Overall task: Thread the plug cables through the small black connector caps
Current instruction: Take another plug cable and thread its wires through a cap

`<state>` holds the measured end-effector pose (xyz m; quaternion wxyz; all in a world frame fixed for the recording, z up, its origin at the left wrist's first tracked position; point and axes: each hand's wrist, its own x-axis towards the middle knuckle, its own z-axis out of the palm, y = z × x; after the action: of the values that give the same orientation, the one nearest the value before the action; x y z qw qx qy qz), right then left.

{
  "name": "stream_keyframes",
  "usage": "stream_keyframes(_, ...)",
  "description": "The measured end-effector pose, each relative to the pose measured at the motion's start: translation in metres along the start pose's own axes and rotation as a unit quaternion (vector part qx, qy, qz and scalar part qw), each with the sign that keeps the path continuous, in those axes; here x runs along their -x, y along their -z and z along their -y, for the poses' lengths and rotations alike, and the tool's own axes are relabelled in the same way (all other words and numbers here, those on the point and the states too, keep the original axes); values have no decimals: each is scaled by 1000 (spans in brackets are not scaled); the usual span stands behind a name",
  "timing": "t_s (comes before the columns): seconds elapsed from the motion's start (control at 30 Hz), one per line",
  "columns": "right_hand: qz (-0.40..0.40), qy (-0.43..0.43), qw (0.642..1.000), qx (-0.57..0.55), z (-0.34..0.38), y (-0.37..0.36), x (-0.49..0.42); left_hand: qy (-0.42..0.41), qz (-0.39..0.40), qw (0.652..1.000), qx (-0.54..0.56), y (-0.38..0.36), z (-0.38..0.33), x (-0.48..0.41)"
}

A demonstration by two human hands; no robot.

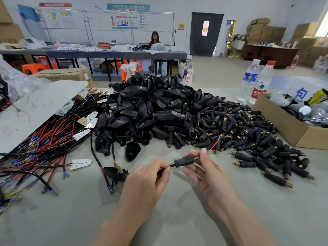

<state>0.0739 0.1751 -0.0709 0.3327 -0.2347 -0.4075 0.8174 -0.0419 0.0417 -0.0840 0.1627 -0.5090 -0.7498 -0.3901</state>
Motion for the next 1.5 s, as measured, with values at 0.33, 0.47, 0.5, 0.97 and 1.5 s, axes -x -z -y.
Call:
stream_keyframes(0.33, -1, 64, 988, 137, -5, -3, 3, -46, 72, 996, -6, -3, -9, 1)
stream_keyframes(0.47, -21, 83, 984, 158, -8, -1, 1, -31, 86, 996, -22, -5, -7, 1)
stream_keyframes(0.5, -28, 90, 983, 160, -8, 0, 0, -28, 94, 995, -23, -5, -5, 1)
stream_keyframes(0.97, 23, 1, 996, 89, -9, 5, -1, -99, 37, 987, -121, -5, -1, -1)
stream_keyframes(1.5, -45, 71, 989, 119, -4, 11, -8, -99, 43, 979, -175, -3, 7, -2)
